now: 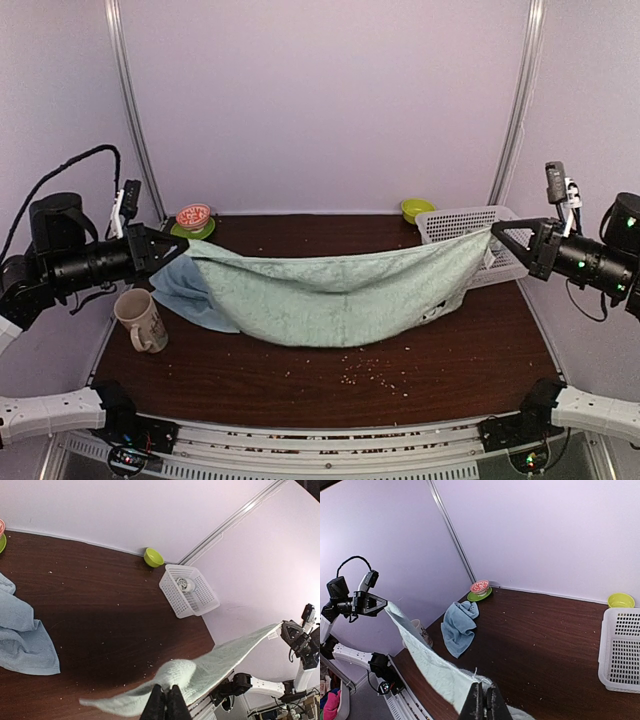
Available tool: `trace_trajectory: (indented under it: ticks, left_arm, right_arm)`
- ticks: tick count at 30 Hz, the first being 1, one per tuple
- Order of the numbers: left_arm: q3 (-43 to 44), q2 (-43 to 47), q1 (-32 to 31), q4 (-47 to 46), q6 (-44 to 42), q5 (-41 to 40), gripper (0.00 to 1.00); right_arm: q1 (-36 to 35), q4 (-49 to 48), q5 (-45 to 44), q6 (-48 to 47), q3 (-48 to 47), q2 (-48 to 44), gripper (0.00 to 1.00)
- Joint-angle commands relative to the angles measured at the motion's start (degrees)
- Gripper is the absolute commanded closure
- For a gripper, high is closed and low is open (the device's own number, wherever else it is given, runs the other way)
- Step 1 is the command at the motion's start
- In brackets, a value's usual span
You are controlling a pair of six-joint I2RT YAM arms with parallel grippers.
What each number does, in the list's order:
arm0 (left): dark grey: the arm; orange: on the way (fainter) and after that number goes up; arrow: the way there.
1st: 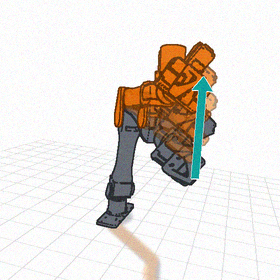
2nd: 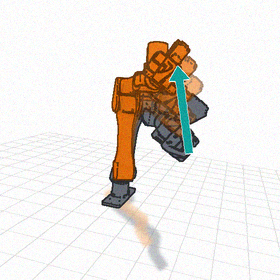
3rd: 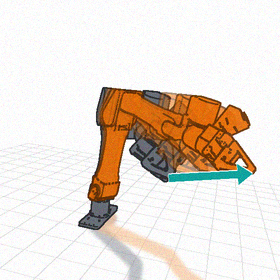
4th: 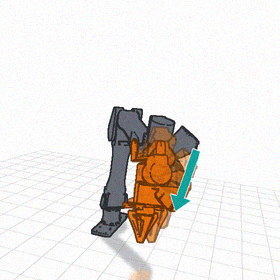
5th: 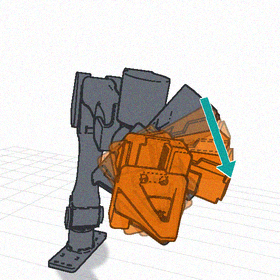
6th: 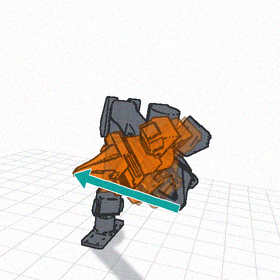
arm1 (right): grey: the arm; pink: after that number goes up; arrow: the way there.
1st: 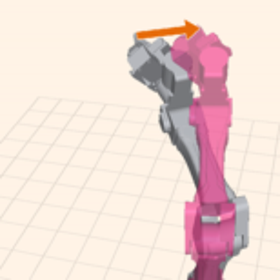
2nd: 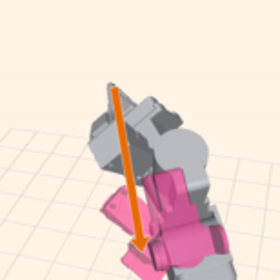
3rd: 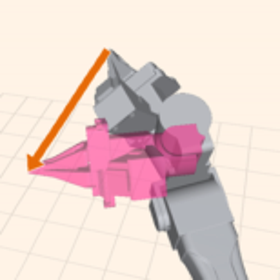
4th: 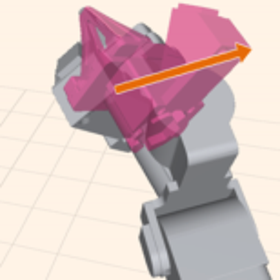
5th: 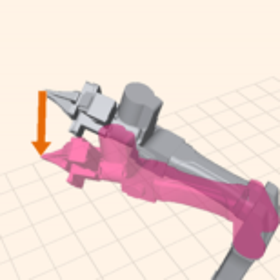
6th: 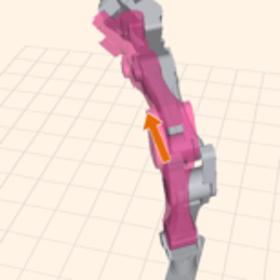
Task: Roll the towels
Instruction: Pick up the towel from the center of the board, then flatten out the towel at the center of the board, then pick up the towel from the center of the board.
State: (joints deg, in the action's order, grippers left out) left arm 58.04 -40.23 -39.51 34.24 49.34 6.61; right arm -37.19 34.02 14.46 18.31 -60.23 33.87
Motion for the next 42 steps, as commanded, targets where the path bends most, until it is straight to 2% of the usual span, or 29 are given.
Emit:
trace_trajectory:
  ticks: [1, 4, 7, 11, 13, 17, 22, 31, 42]
  left_arm:
    - [1.47, 0.44, -0.35, -0.08, 0.61, -1.62, 1.0]
    - [0.76, -5.34, -0.31, -1.0, -0.78, -3.5, 1.0]
    - [-0.56, -12.84, 0.45, -4.56, -1.48, -4.09, 1.0]
    - [-3.43, -24.08, 5.01, -12.63, -1.06, 0.42, 1.0]
    - [-4.41, -29.73, 8.07, -17.5, -0.54, 3.14, 1.0]
    - [-3.19, -40.47, 12.75, -25.0, -0.04, 7.33, 1.0]
    - [-0.33, -49.62, 13.84, -27.16, -0.76, 9.34, 1.0]
    - [-1.11, -46.21, 14.65, -25.82, -3.68, 10.09, 1.0]
    - [-15.11, -39.96, 14.68, -27.04, -2.7, 9.4, 1.0]
  right_arm:
    - [0.31, -0.83, -2.39, 3.71, 0.36, 0.65, 1.0]
    - [1.01, -3.65, -5.0, 6.38, 4.1, 4.26, 1.0]
    - [3.0, -12.07, -4.16, 10.61, 10.87, 7.76, 1.0]
    - [7.99, -22.21, -3.54, 15.13, 19.6, 14.82, 1.0]
    - [9.77, -25.93, -5.39, 15.88, 21.75, 21.21, 1.0]
    - [12.55, -32.01, -9.37, 16.32, 21.8, 32.38, 1.0]
    - [13.91, -33.98, -11.16, 16.39, 17.98, 42.81, 1.0]
    - [13.91, -31.57, -8.63, 13.12, 15.13, 43.92, 1.0]
    - [13.3, -31.59, -7.15, 15.25, 28.41, 35.17, 1.0]
